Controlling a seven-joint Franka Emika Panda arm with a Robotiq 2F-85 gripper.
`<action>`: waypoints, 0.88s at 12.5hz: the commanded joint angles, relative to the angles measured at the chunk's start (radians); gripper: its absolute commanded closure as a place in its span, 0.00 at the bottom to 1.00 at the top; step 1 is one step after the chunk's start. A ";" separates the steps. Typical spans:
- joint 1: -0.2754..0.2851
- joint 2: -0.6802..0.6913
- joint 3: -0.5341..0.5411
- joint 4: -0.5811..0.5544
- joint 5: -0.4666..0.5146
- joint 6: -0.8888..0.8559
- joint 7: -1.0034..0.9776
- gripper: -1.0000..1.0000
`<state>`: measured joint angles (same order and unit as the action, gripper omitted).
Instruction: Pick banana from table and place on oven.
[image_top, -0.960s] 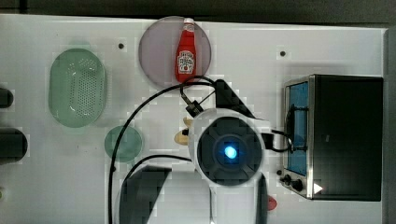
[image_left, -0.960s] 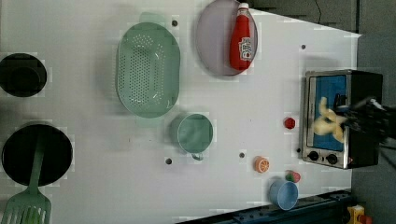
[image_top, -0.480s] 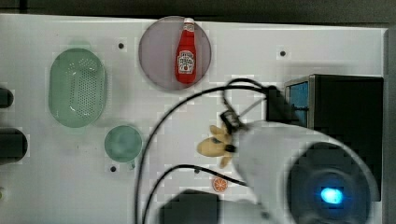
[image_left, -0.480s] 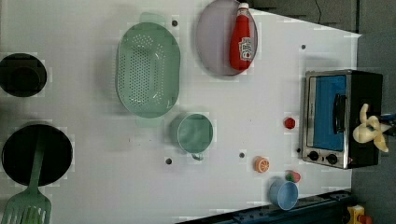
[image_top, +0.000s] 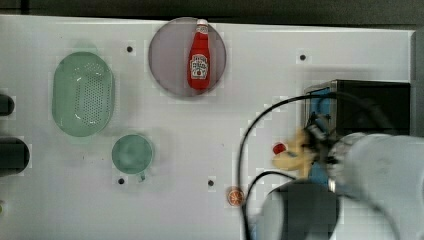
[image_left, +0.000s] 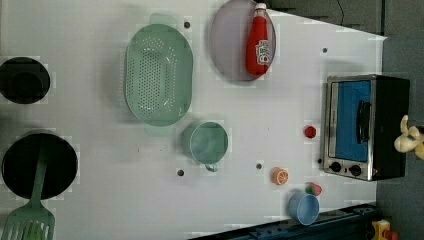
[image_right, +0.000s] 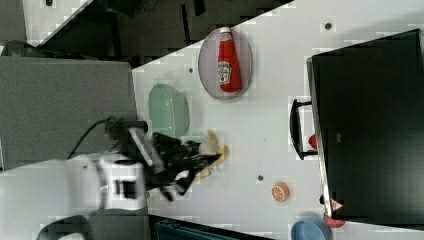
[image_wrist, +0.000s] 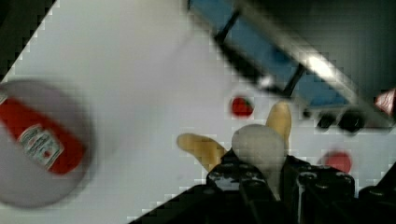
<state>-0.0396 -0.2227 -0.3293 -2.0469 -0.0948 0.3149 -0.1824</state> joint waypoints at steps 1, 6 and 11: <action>-0.011 0.096 -0.112 0.052 0.010 0.061 -0.283 0.82; -0.014 0.315 -0.250 0.154 0.009 0.139 -0.576 0.82; -0.016 0.404 -0.270 0.181 0.010 0.140 -0.636 0.57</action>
<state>-0.0857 0.2126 -0.6060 -1.9102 -0.1007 0.4390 -0.7373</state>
